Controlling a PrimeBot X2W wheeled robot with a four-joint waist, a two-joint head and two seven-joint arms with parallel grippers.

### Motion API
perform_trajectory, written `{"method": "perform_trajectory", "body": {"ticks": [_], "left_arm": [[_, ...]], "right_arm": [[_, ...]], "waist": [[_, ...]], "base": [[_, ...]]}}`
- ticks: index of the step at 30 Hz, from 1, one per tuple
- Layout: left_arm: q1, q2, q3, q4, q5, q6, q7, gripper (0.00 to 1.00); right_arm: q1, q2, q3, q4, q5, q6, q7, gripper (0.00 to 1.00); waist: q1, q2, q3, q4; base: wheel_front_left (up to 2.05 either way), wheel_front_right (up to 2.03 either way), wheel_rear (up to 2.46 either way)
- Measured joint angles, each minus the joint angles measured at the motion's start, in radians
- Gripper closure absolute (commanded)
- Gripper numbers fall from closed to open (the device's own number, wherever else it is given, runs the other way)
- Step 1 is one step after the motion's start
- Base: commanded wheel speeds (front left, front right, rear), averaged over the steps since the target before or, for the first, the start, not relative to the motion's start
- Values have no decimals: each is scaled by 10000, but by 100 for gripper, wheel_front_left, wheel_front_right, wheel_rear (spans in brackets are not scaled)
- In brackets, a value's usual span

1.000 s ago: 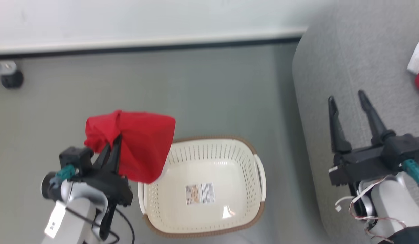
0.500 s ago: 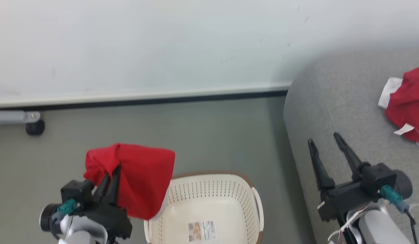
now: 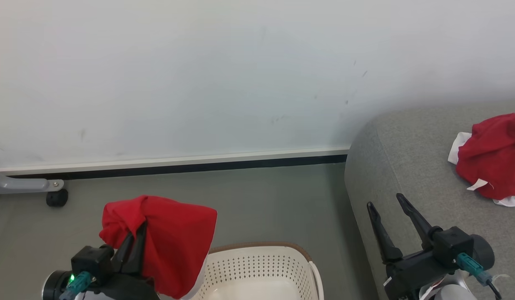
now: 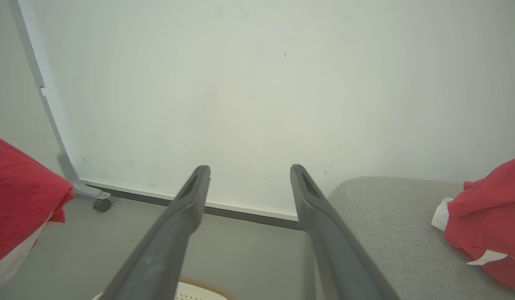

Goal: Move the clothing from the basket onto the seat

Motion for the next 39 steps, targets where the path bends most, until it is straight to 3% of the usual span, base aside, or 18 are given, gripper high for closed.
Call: {"method": "perform_trajectory", "body": {"ticks": [9, 13, 19, 30, 39], "left_arm": [[157, 165, -48, -1206, 125, 224, 483, 100], [151, 186, -180, -1789, 249, 232, 757, 100], [-218, 146, -677, -2637, 422, 222, 1325, 100], [-921, 194, -1407, -2823, 855, -84, 2213, 100], [-978, 161, -2038, -3014, 899, -485, 2754, 100]], "right_arm": [[-228, -23, 453, -25, -65, 222, 96, 0], [-666, 98, 1304, -42, -140, 497, 270, 0], [-1373, 313, 2414, -117, -339, 612, 464, 0], [-2619, 178, 5039, -96, 40, 621, 677, 0], [-3211, -69, 6029, -15, 704, 623, 642, 0]], "waist": [[2, 1, -5, 20], [2, 2, 53, 63], [2, 2, 144, 326], [2, 2, 185, 761], [2, 2, 113, 773]], "base": [[0, 0, 0], [0, 0, 0], [0, 0, 0], [0, 0, 0], [0, 0, 0]]}}
